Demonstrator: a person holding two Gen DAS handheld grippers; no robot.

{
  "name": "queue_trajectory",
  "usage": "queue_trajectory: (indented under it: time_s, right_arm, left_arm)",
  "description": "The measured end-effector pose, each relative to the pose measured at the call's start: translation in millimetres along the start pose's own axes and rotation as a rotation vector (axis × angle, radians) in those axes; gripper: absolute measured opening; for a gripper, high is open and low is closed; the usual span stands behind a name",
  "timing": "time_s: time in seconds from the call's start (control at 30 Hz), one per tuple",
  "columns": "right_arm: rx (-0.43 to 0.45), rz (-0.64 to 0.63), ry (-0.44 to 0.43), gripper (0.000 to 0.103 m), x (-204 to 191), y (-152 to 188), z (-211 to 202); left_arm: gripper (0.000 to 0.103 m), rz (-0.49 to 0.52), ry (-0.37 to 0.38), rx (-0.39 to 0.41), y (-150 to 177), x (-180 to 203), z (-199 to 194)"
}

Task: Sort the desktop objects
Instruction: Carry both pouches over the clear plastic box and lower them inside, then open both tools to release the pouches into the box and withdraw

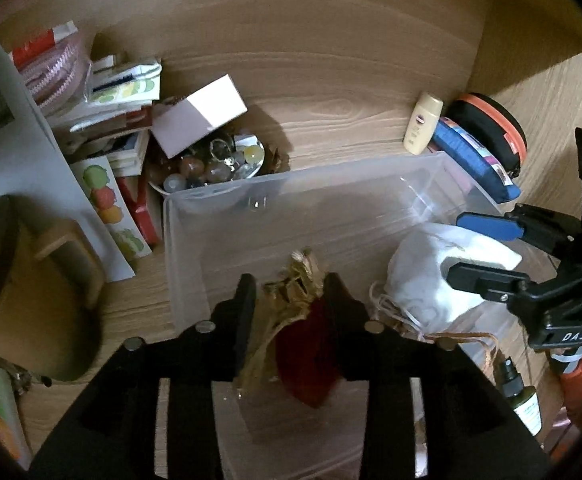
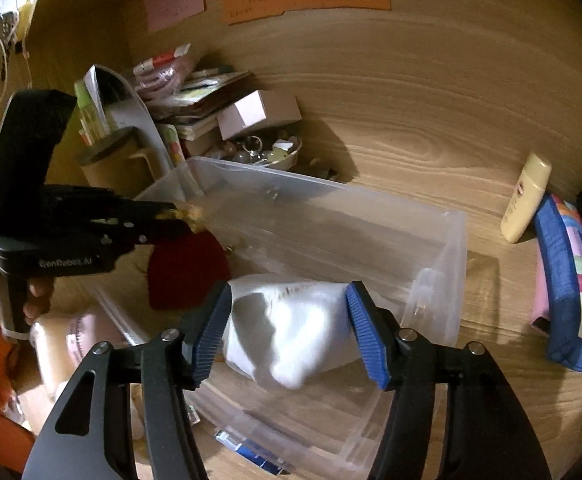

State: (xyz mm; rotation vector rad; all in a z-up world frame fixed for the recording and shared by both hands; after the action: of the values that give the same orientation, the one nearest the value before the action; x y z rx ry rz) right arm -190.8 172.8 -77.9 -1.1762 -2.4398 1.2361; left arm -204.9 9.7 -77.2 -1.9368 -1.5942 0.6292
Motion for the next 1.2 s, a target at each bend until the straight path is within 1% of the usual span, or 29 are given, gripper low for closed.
queue_trajectory:
  time_s: [0.03, 0.1, 0.2, 0.23, 0.27, 0.3, 0.33, 0.37, 0.43, 0.47, 0.5, 0.53, 0.6, 0.73, 0.8, 0.93, 1.0, 1.2]
  right_arm:
    - [0.002, -0.003, 0.004, 0.056, -1, 0, -1]
    - [0.005, -0.003, 0.005, 0.056, -2, -1, -2]
    - [0.006, -0.005, 0.015, 0.061, -4, -1, -2]
    - [0.005, -0.009, 0.023, 0.062, -5, -1, -2]
    - [0.005, -0.012, 0.028, 0.062, -6, -1, -3]
    - [0.007, -0.017, 0.038, 0.063, -7, -2, -5]
    - [0.009, -0.02, 0.046, 0.065, -8, -2, -7]
    - [0.012, -0.024, 0.057, 0.066, -9, -3, -9]
    - [0.024, -0.03, 0.077, 0.077, -11, -3, -15]
    - [0.031, -0.035, 0.086, 0.078, -12, -4, -18]
    - [0.036, -0.04, 0.094, 0.079, -13, -4, -21]
    - [0.039, -0.044, 0.102, 0.08, -14, -4, -24]
    - [0.046, -0.05, 0.125, 0.083, -16, -4, -29]
    - [0.061, -0.068, 0.177, 0.089, -21, -3, -41]
    - [0.067, -0.089, 0.209, 0.09, -27, -1, -46]
    - [0.08, -0.118, 0.229, 0.092, -41, 2, -56]
    - [0.095, -0.133, 0.242, 0.095, -50, 4, -63]
    - [0.125, -0.143, 0.256, 0.096, -70, 12, -80]
  left_arm:
    - [0.043, 0.003, -0.005, 0.004, -1, 0, -1]
    - [0.048, 0.001, -0.009, 0.014, -1, 0, -3]
    - [0.053, -0.002, -0.012, 0.031, -2, -2, -8]
    - [0.058, -0.002, -0.019, 0.04, -3, -2, -10]
    - [0.06, -0.002, -0.028, 0.049, -4, -3, -12]
    - [0.065, -0.001, -0.041, 0.056, -4, -3, -15]
    - [0.07, 0.0, -0.052, 0.062, -5, -3, -17]
    - [0.071, 0.002, -0.063, 0.074, -6, -3, -21]
    - [0.073, 0.009, -0.073, 0.092, -7, -3, -29]
    - [0.074, 0.012, -0.077, 0.098, -7, -3, -32]
    - [0.078, 0.015, -0.081, 0.106, -8, -2, -36]
    - [0.084, 0.017, -0.085, 0.113, -8, -2, -40]
    - [0.09, 0.021, -0.098, 0.133, -7, -2, -48]
    - [0.096, 0.019, -0.118, 0.157, -4, -2, -64]
    - [0.097, 0.008, -0.128, 0.163, -1, -3, -72]
    - [0.097, -0.008, -0.144, 0.172, 6, -3, -85]
    - [0.097, -0.012, -0.153, 0.181, 10, -3, -93]
    - [0.101, -0.02, -0.191, 0.21, 28, -4, -119]
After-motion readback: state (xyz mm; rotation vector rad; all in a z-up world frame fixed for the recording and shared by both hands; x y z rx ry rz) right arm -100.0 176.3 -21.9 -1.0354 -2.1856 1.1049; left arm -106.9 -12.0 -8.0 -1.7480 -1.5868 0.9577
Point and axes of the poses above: each gripper's, at about its wrist camera, not at the fingertips, and z roughly the way its jaws point, x to its right, y to its underside, the point moved 4 cm from there along z, roughly the way its jaws point, and after that the axes turned 8 degrees about -y, right-handed, at the moved point
